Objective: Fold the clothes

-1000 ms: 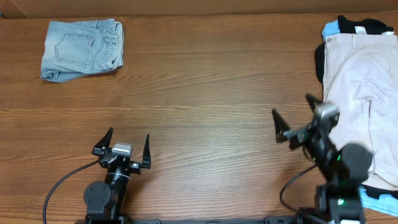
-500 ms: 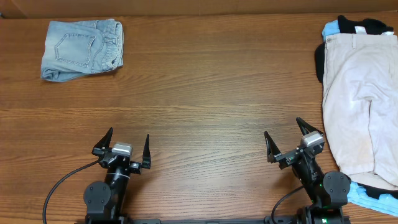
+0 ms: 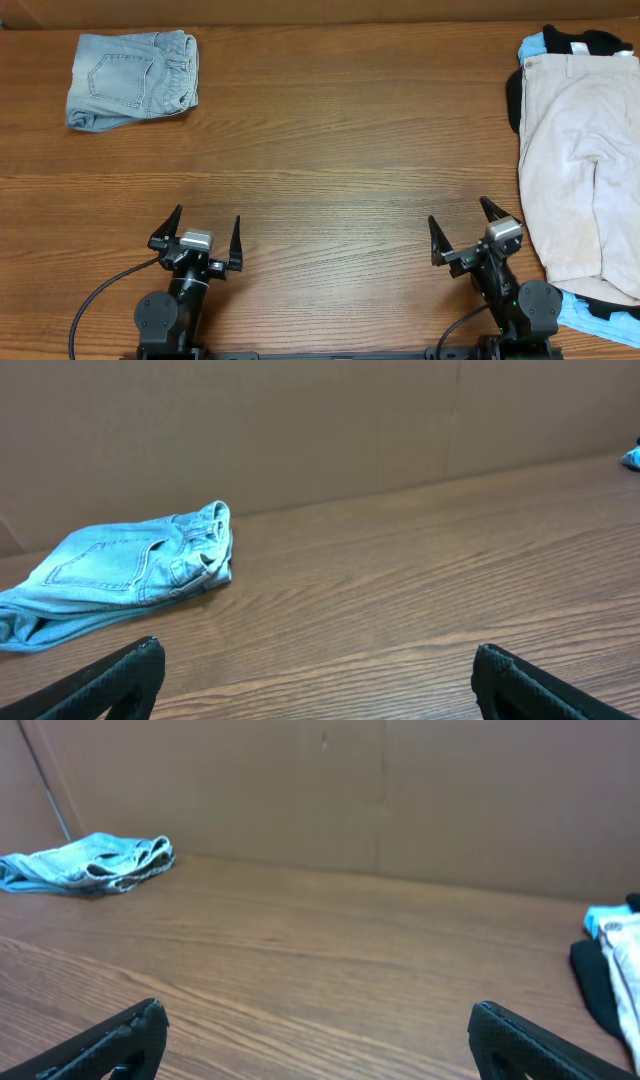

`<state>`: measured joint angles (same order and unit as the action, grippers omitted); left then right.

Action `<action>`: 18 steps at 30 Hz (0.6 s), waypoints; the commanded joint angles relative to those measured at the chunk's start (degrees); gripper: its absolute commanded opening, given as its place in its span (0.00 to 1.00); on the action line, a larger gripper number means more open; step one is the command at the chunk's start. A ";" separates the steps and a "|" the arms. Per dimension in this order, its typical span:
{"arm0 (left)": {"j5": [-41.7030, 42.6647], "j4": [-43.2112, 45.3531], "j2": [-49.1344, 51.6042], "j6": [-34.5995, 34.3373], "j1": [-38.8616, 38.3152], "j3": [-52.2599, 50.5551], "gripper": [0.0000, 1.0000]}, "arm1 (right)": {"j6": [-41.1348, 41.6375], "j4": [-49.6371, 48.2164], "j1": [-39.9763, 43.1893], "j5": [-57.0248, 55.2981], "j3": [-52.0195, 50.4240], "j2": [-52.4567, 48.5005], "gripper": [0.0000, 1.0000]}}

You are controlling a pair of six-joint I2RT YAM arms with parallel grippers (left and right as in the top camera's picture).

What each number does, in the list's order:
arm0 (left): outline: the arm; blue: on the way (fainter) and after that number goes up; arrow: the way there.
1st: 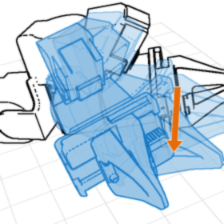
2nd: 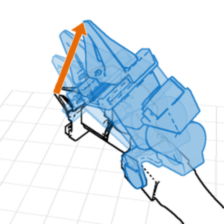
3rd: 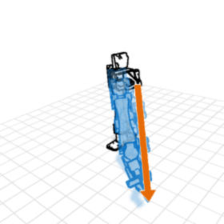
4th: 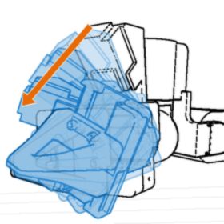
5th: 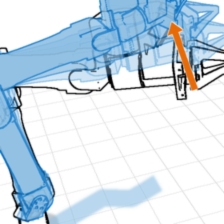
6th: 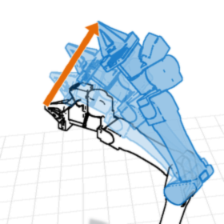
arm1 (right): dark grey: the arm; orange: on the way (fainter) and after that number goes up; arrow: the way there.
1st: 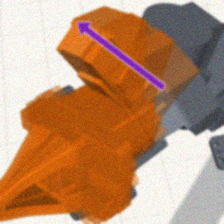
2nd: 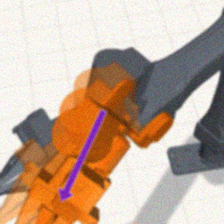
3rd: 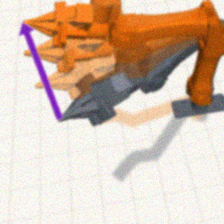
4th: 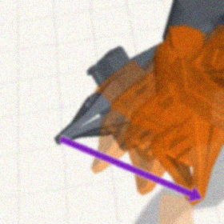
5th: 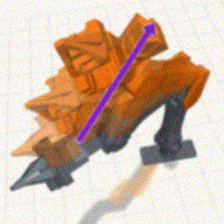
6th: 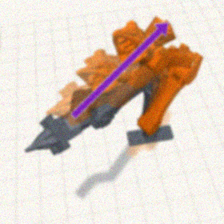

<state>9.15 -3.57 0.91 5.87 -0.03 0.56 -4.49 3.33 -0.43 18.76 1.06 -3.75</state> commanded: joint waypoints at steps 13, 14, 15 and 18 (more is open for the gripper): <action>-0.37 -0.02 -0.66 -1.18 -0.33 -0.28 1.00 | 0.17 -0.15 -0.26 -0.74 -0.61 3.63 1.00; -0.37 -0.02 -0.66 -1.20 -0.33 -0.28 1.00 | 0.17 -0.15 -0.26 -0.74 -0.61 3.63 1.00; -0.37 -0.02 -0.66 -1.20 -0.33 -0.28 1.00 | 0.17 -0.15 -0.26 -0.74 -0.61 3.61 1.00; -0.37 -0.02 -0.66 -1.18 -0.33 -0.28 1.00 | 0.17 -0.15 -0.26 -0.74 -0.61 3.58 1.00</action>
<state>9.15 -3.57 0.91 5.87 -0.03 0.56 -4.49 3.46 -0.43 18.63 1.06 -0.84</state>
